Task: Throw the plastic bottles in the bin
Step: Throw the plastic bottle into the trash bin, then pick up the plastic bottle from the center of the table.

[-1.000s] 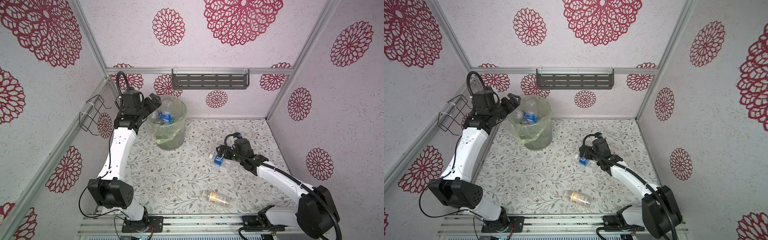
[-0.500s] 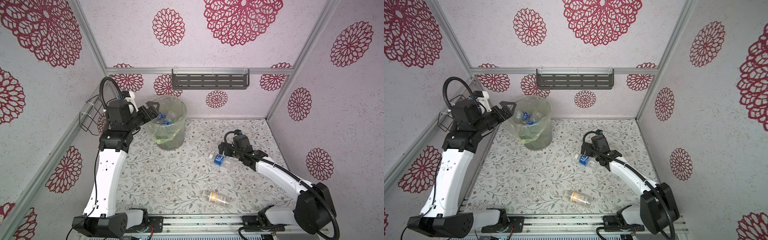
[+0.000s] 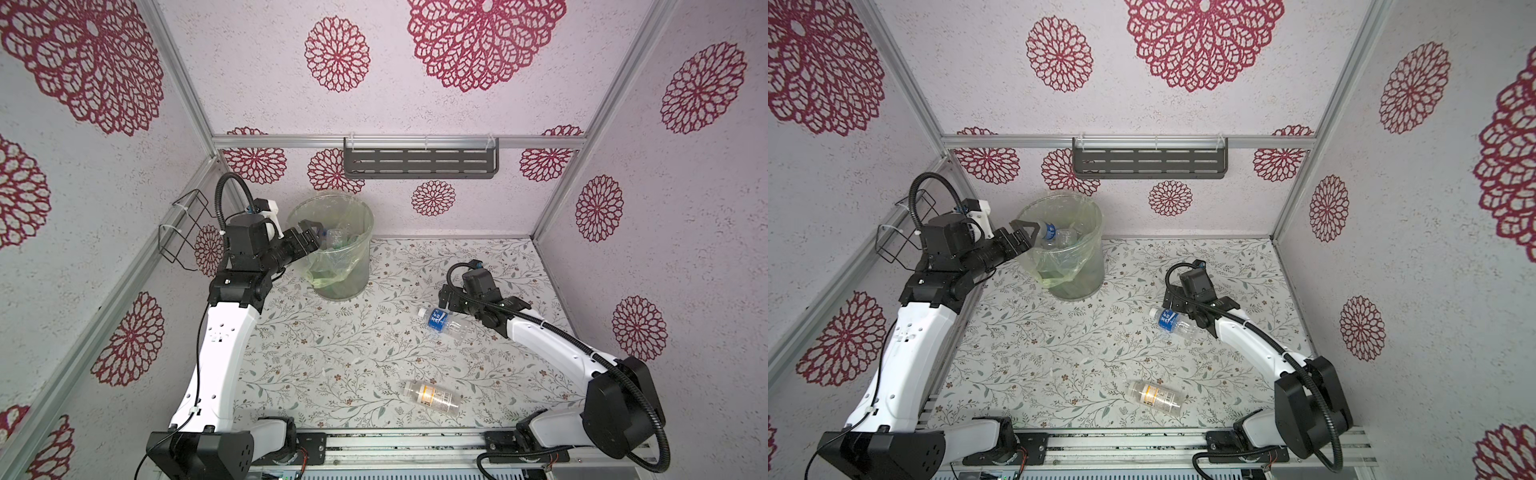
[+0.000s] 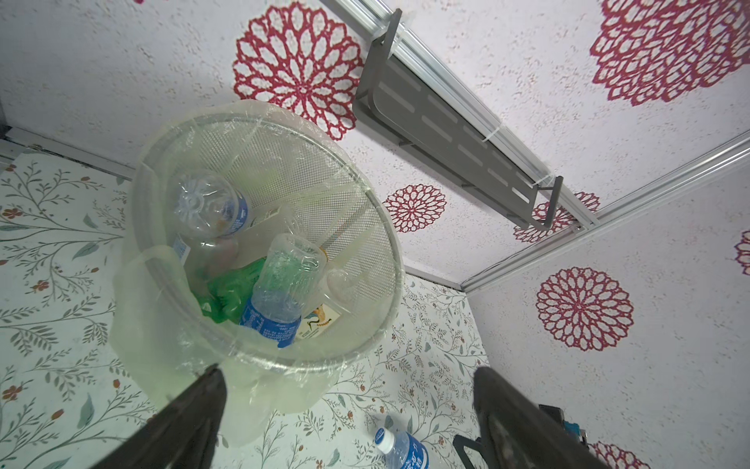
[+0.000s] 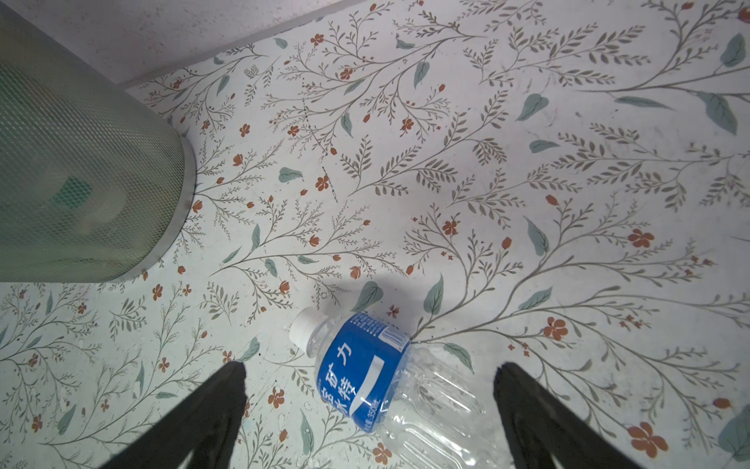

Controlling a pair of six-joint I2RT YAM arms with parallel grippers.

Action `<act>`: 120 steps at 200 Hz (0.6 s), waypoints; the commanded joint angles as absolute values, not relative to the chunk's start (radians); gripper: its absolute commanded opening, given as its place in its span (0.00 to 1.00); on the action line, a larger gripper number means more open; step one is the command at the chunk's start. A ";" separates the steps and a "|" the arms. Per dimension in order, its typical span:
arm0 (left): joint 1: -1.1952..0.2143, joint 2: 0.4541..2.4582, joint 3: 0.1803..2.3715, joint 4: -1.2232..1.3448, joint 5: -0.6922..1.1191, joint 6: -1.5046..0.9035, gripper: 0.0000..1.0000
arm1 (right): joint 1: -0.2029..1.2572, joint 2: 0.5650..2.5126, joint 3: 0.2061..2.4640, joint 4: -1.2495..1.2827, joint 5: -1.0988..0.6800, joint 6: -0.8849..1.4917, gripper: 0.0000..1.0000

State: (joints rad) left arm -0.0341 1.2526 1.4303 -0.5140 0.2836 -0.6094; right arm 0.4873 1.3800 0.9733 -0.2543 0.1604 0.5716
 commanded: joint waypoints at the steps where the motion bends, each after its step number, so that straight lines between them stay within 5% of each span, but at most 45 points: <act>1: -0.031 1.221 1.403 -0.463 0.301 -0.589 0.97 | 0.482 1.341 0.979 -0.244 0.201 0.536 0.99; 120: -0.126 1.164 1.308 -0.438 0.308 -0.517 0.97 | 0.482 1.363 0.933 -0.259 0.186 0.395 0.99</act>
State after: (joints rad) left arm -0.1055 1.1889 1.3258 -0.4644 0.3088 -0.5533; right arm 0.4870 1.3495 0.9207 -0.2459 0.2104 0.4404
